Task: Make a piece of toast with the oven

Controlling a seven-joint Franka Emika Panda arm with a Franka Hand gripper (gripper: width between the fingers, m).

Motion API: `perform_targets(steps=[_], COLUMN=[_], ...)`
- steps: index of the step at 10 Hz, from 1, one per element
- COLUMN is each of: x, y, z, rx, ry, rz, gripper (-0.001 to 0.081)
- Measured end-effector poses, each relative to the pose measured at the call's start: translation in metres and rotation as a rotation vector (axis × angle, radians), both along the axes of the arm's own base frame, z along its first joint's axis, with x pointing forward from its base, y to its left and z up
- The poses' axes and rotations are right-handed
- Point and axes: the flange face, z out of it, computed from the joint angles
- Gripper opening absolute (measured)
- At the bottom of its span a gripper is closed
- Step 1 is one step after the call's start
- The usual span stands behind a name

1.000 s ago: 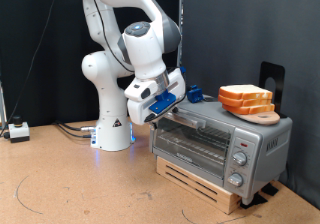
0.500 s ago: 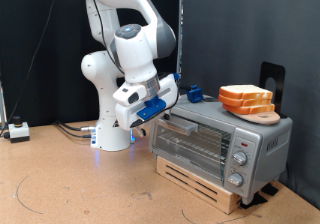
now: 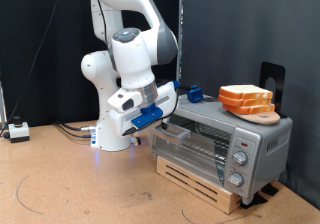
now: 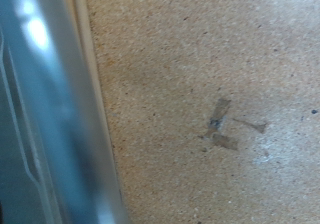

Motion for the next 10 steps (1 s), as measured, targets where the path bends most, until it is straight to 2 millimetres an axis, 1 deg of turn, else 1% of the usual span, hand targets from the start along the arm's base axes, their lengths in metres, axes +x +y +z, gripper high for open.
perform_targets(steps=[3,5,7,10], x=[0.013,0.018,0.021,0.02], y=[-0.015,-0.031,-0.061,-0.108], z=[-0.015,-0.029,-0.038,-0.037], rx=[-0.032,-0.054,-0.086,-0.107], ry=[0.033,0.064,0.076,0.049], rz=[-0.029,-0.06,-0.096,-0.085], gripper=[0.0809,0.0809,0.0809,0.0809])
